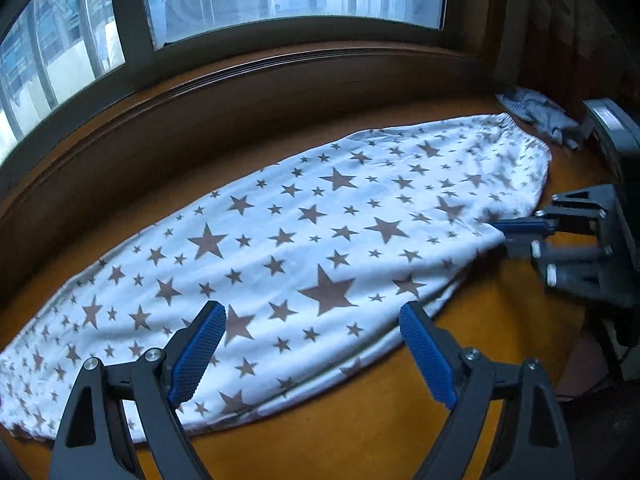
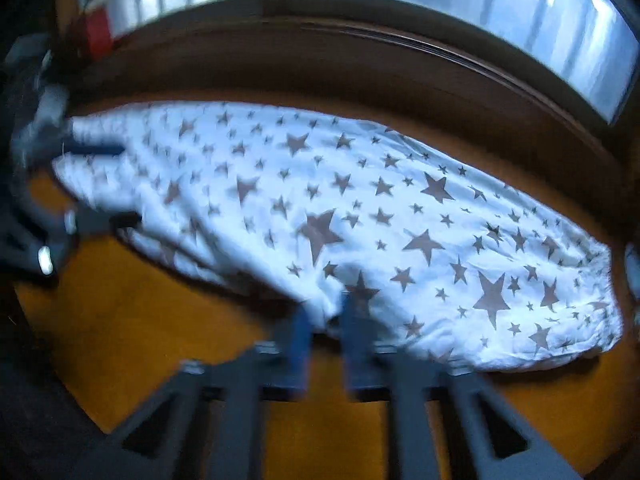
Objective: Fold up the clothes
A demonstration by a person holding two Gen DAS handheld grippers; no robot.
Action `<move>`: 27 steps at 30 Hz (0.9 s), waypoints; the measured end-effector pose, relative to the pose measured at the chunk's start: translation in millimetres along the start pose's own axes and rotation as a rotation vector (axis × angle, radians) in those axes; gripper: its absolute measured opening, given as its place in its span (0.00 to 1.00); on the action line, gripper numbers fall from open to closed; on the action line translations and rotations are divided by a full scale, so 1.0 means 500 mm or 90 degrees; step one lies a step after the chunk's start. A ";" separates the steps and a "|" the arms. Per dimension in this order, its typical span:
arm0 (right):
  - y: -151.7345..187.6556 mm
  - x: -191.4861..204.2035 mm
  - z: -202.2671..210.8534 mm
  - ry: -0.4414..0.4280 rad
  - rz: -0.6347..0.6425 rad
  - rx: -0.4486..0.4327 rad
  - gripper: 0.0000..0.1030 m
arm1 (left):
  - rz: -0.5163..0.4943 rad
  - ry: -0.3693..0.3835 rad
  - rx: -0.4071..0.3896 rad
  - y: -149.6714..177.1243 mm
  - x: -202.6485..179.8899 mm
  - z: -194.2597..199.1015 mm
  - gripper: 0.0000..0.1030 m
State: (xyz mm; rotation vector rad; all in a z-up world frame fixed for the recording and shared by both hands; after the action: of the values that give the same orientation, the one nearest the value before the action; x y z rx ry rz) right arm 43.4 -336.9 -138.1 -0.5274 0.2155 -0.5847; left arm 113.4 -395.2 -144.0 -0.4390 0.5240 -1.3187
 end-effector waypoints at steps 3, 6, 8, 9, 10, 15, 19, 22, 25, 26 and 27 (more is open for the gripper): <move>-0.031 -0.032 0.022 -0.062 -0.073 -0.025 0.09 | 0.020 0.059 -0.012 -0.002 0.029 0.012 0.86; -0.054 -0.061 0.026 -0.107 -0.126 -0.023 0.09 | 0.029 0.116 -0.012 -0.006 0.001 0.029 0.86; -0.063 -0.076 0.012 -0.142 -0.156 -0.004 0.09 | 0.021 0.160 -0.011 -0.011 -0.023 0.024 0.86; -0.067 -0.083 0.004 -0.161 -0.174 0.008 0.09 | 0.011 0.182 -0.015 -0.016 -0.039 0.022 0.86; -0.073 -0.090 -0.002 -0.182 -0.192 0.021 0.09 | 0.001 0.200 -0.018 -0.020 -0.056 0.020 0.86; -0.105 -0.117 -0.010 -0.235 -0.196 0.059 0.09 | -0.023 0.225 -0.024 -0.049 -0.112 -0.033 0.86; -0.120 -0.130 -0.029 -0.289 -0.166 0.092 0.09 | 0.003 0.225 -0.005 -0.076 -0.145 -0.096 0.86; -0.122 -0.143 -0.048 -0.352 -0.162 0.118 0.09 | 0.035 0.237 -0.010 -0.097 -0.175 -0.124 0.86; -0.121 -0.156 -0.065 -0.397 -0.152 0.135 0.09 | 0.037 0.220 -0.014 -0.113 -0.204 -0.151 0.86; -0.121 -0.160 -0.069 -0.410 -0.151 0.138 0.09 | 0.034 0.211 -0.014 -0.117 -0.213 -0.161 0.86; -0.122 -0.164 -0.071 -0.420 -0.146 0.140 0.09 | 0.033 0.208 -0.010 -0.118 -0.221 -0.168 0.86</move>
State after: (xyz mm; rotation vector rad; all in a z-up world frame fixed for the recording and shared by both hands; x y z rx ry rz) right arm -64.2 -347.3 -132.2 -0.5083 -0.5354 -0.6170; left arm -1.3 -299.4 -165.0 -0.2210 0.8116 -1.3443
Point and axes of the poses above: each gripper's, at about its wrist camera, not at the fingertips, and z roughly against the way its jaws point, x to its left, y to its underside, the point moved 9 cm from there along -z, roughly the way its jaws point, and after that the axes turned 8 degrees about z, right-handed, at the moved point
